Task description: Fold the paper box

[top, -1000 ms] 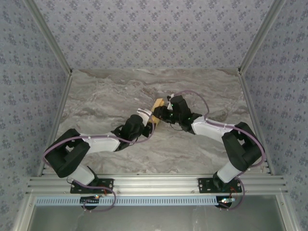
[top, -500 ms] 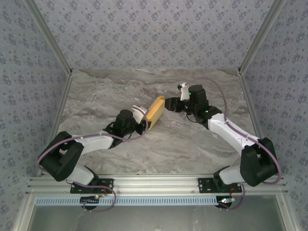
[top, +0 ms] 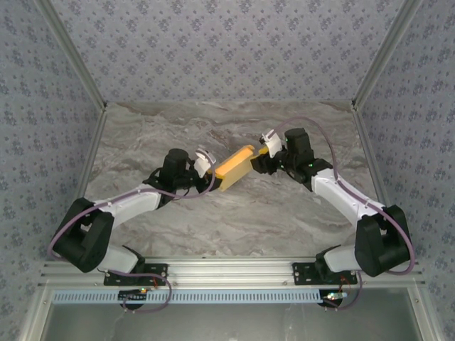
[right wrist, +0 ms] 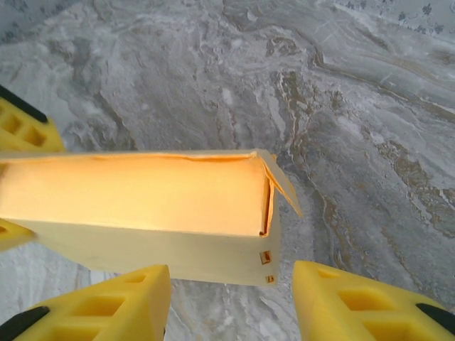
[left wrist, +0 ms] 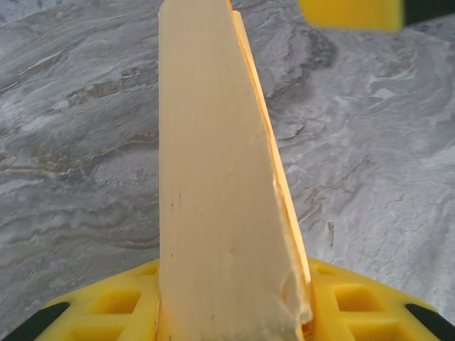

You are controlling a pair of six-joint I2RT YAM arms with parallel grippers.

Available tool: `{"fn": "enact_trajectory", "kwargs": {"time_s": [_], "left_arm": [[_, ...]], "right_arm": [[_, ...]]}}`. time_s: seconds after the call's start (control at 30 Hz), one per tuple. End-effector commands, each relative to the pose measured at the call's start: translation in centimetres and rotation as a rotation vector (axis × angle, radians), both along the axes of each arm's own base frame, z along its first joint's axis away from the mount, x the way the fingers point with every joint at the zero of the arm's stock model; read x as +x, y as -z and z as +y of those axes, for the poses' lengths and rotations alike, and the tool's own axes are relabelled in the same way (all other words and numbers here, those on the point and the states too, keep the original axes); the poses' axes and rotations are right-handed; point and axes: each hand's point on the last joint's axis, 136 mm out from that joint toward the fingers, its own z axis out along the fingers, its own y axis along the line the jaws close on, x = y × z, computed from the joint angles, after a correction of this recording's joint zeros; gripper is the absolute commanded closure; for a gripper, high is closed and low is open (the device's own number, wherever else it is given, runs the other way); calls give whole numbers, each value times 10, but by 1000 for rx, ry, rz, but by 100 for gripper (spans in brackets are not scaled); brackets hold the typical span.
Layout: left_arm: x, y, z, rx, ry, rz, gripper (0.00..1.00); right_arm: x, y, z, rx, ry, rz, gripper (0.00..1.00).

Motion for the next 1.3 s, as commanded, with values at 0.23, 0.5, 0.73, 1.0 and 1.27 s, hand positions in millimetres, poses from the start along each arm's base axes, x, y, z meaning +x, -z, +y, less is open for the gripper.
{"fn": "enact_trajectory", "kwargs": {"time_s": [0.23,0.5,0.73,1.0,1.27], "left_arm": [[-10,-15,-7,-24,90,0,72],[-12,-15,-9,-19,101,2,72],[-12,-12,-10,-9,104,6,72],[-12,-9,-11,-4,107,12,73],[-8,-4,-11,9,91,18,72]], "right_arm": [[6,2,-11,-60,-9,-65,58],[10,4,-6,-59,-39,-41,65],[15,0,1,-51,-61,-41,73],[18,-2,5,-64,-80,-40,80],[19,0,7,-120,-56,-11,93]]}}
